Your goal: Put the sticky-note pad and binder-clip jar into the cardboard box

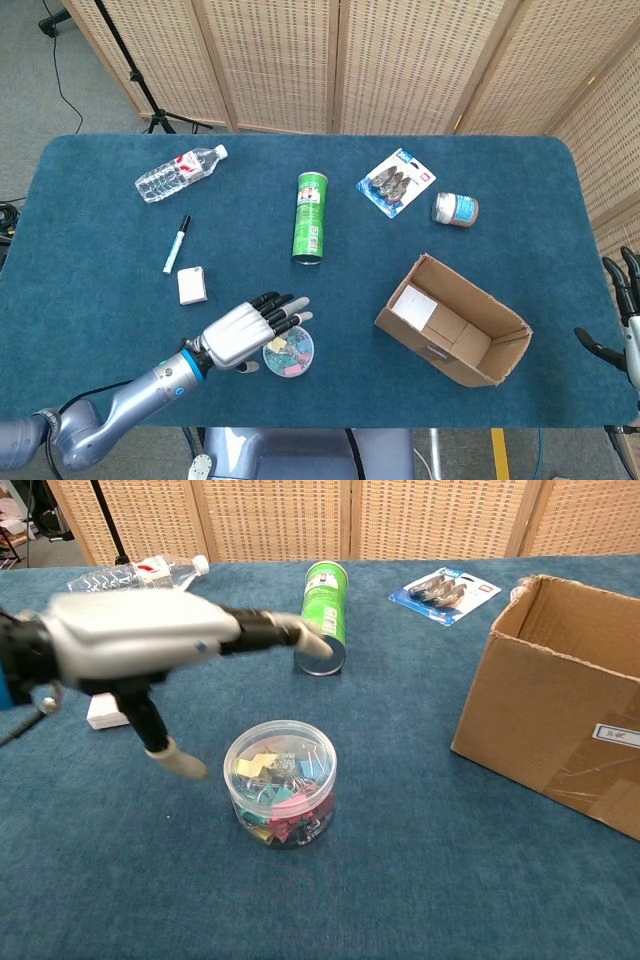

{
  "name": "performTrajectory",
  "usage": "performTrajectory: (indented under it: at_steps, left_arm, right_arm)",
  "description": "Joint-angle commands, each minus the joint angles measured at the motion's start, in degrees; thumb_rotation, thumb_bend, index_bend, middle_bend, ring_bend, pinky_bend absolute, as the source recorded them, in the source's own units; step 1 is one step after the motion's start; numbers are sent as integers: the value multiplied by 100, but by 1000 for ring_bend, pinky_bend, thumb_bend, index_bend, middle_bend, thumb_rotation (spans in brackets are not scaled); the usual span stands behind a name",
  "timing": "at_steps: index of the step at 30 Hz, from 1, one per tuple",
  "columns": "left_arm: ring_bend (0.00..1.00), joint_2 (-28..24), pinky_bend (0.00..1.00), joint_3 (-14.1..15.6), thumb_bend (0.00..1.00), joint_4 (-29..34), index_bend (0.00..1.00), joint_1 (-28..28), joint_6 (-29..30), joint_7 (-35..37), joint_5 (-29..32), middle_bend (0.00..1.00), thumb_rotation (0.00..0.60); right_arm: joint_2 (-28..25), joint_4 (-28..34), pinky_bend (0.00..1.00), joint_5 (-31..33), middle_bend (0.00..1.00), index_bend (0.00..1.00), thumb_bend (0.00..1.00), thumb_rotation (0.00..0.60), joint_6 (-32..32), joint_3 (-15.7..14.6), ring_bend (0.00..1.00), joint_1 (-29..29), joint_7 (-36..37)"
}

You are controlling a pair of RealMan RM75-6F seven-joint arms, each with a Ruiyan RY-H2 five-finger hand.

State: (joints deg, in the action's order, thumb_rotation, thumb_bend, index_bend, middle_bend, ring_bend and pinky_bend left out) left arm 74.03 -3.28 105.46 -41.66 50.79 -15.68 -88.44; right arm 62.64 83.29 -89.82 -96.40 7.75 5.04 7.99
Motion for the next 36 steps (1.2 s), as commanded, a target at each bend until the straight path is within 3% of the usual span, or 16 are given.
performTrajectory:
  at_steps: [1, 4, 8, 12, 16, 22, 26, 29, 36]
  left_arm:
    - [0, -642, 116, 103, 0, 4, 0, 356, 725, 743, -377, 0, 600]
    - [0, -1027, 95, 116, 0, -59, 0, 680, 1233, 912, -308, 0, 600]
    - [0, -1735, 41, 101, 0, 53, 0, 1475, 2078, 936, 535, 0, 600]
    - [0, -1904, 11, 79, 0, -125, 0, 1960, 2639, 1364, 827, 0, 600]
    - [0, -1790, 3, 43, 0, -711, 0, 2589, 3403, 2429, 912, 0, 600]
    - [0, -1892, 3, 90, 0, -1166, 0, 2884, 3447, 3251, 853, 0, 600]
    - [0, -2076, 3, 113, 0, -1143, 0, 2945, 3416, 3593, 658, 0, 600]
    - [0, -2085, 3, 94, 0, -1196, 0, 3004, 3583, 3662, 463, 0, 600]
    - [0, -2094, 3, 81, 0, -1220, 0, 3251, 4037, 3725, 156, 0, 600]
  right_arm:
    - [2, 4, 8, -19, 0, 0, 0, 600, 3, -8, 0, -1, -12]
    - [-1, 3, 8, -92, 0, 0, 0, 600, -17, -29, 0, 0, -18]
    - [-27, -41, 8, -377, 0, 0, 0, 600, -36, -109, 0, 58, -126]
    - [-67, -64, 8, -592, 0, 0, 0, 600, -47, -146, 0, 122, -330]
    - [-430, 185, 8, -1162, 0, 0, 0, 600, -1, -229, 0, 329, -561]
    - [-1120, 1019, 8, -2057, 0, 0, 0, 600, 365, -250, 0, 812, -1130]
    - [-1514, 1765, 9, -2724, 0, 0, 0, 600, 1091, -357, 0, 1354, -1106]
    - [-1622, 2161, 9, -2993, 0, 0, 0, 600, 1997, -405, 0, 1883, -1082]
    - [-1221, 3113, 8, -2731, 0, 0, 0, 600, 4077, -199, 0, 2881, -1946]
